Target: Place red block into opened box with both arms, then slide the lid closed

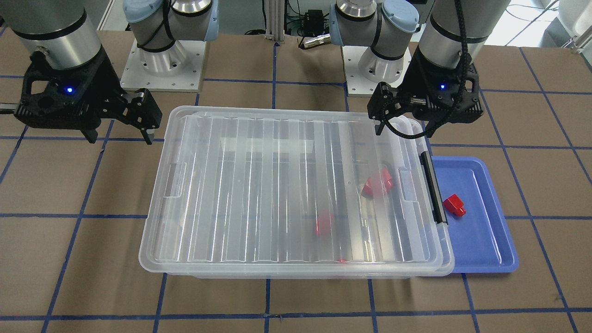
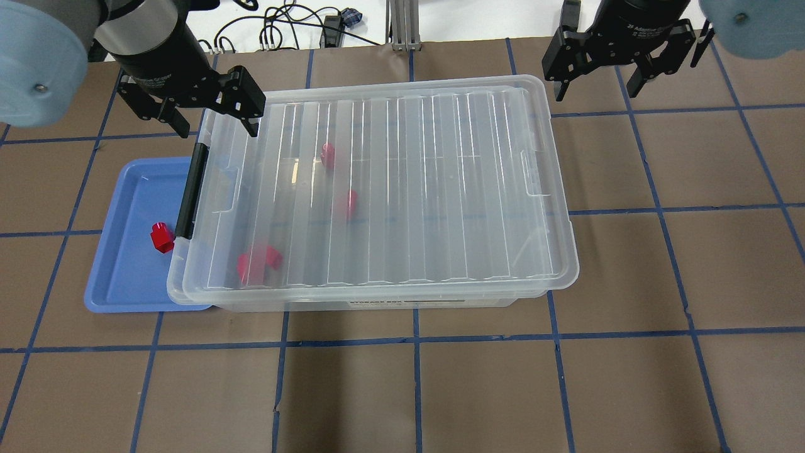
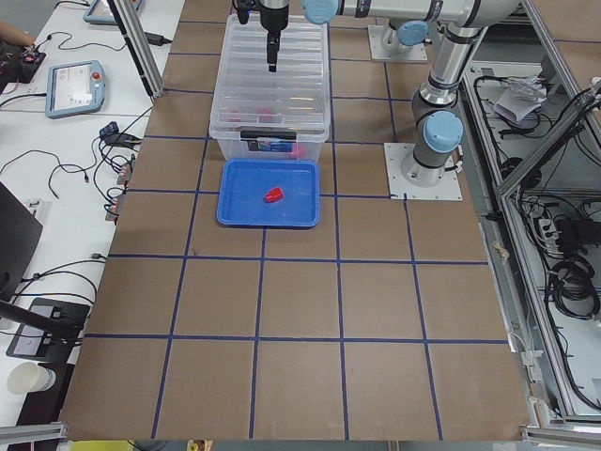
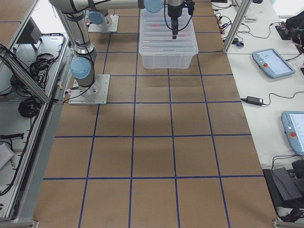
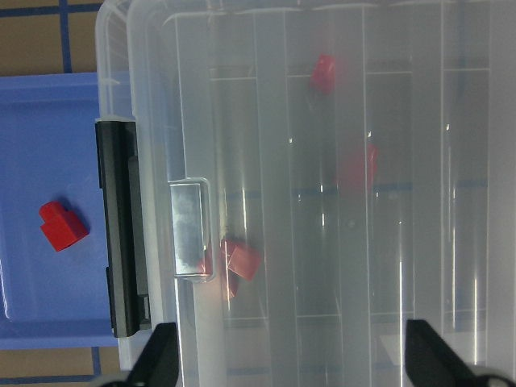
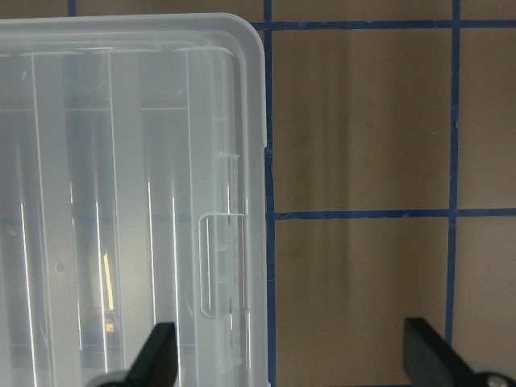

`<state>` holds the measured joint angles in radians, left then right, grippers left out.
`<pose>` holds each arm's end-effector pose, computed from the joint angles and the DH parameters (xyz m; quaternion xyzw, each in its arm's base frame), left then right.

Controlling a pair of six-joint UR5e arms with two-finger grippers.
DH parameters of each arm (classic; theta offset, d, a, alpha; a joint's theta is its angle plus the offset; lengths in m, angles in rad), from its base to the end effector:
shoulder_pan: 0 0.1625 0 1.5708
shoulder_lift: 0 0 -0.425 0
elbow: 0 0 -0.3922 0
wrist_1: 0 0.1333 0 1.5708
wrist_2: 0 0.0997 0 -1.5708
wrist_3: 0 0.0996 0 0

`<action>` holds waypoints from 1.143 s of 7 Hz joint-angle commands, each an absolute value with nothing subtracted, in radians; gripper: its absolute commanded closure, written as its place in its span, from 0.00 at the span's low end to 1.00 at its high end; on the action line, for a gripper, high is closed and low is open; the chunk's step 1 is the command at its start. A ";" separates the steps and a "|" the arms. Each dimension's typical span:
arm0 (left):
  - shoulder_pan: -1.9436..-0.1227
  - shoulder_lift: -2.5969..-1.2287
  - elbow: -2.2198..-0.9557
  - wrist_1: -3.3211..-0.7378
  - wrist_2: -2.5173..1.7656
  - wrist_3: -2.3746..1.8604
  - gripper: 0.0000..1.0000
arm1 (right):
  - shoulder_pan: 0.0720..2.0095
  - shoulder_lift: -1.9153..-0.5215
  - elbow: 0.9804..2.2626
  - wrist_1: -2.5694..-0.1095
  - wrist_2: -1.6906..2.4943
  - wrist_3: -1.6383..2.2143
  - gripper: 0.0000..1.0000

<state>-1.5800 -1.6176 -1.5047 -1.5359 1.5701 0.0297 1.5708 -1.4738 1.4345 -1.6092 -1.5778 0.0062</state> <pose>-0.1381 -0.5157 0.5005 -0.0195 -0.9994 0.0271 0.0001 0.1326 -0.5402 0.5094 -0.0032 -0.9992 0.0389 0.0034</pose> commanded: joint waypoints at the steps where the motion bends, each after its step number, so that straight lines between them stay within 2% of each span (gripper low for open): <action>1: -1.580 -1.608 -1.502 -1.546 1.571 0.037 0.00 | 1.571 -1.474 1.434 -1.609 -1.577 0.006 0.00; 6: -1.582 -1.629 -1.486 -1.551 1.569 0.037 0.00 | 1.574 -1.465 1.439 -1.598 -1.575 0.008 0.00; 8: -1.582 -1.612 -1.502 -1.551 1.571 0.037 0.00 | 1.574 -1.431 1.565 -1.708 -1.582 0.008 0.00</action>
